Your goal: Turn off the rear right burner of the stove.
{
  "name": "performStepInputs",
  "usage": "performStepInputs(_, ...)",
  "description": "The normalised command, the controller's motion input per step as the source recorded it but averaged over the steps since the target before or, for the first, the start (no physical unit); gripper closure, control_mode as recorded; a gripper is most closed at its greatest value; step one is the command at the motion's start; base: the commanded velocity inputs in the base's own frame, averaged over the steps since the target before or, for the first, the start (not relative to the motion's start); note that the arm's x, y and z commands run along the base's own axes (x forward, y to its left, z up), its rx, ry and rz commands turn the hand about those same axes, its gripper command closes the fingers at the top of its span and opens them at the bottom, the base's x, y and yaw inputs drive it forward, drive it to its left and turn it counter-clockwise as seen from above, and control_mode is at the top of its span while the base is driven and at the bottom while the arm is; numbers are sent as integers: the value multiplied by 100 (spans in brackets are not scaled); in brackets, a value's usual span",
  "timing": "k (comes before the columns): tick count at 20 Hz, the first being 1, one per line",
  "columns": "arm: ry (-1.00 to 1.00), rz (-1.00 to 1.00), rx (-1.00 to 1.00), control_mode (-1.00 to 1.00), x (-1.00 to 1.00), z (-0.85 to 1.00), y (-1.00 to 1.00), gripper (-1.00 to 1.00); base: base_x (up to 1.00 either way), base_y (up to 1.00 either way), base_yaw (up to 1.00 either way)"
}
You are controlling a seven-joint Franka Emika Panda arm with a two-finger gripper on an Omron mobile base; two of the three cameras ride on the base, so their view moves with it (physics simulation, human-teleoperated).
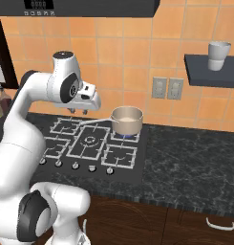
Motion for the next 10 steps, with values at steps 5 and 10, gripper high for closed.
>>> performStepInputs(5,4,9,-11,-100,-15,-45,0,-100,0,0,0)
performStepInputs(10,11,27,-18,-100,-10,-99,-1,-100,0,0,0)
